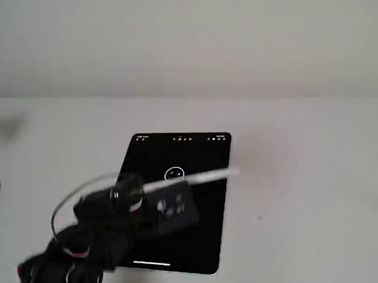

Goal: Draw 2 dots in a circle representing the eyes of a stickman

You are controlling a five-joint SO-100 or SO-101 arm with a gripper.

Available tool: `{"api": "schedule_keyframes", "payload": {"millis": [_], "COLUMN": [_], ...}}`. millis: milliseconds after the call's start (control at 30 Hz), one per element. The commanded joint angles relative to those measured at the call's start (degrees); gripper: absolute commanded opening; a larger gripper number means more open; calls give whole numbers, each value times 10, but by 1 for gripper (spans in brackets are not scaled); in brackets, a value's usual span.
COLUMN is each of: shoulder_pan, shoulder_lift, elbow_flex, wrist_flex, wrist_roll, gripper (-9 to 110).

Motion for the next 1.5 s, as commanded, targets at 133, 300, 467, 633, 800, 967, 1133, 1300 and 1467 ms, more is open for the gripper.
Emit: {"api": "schedule_keyframes", "payload": {"millis": [133, 300, 467, 633, 800, 967, 1133, 1300, 1467], "shoulder_pan": [-16, 16, 40, 60, 57, 57, 57, 57, 57], "shoulder_lift": [268, 271, 271, 271, 271, 271, 271, 271, 271], "elbow_flex": [181, 250, 319, 328, 328, 328, 328, 328, 328], "wrist_flex": [90, 102, 127, 126, 125, 125, 125, 125, 125], "wrist_roll": [11, 46, 47, 54, 52, 52, 52, 52, 52], "gripper": [0, 0, 0, 0, 0, 0, 0, 0, 0]}}
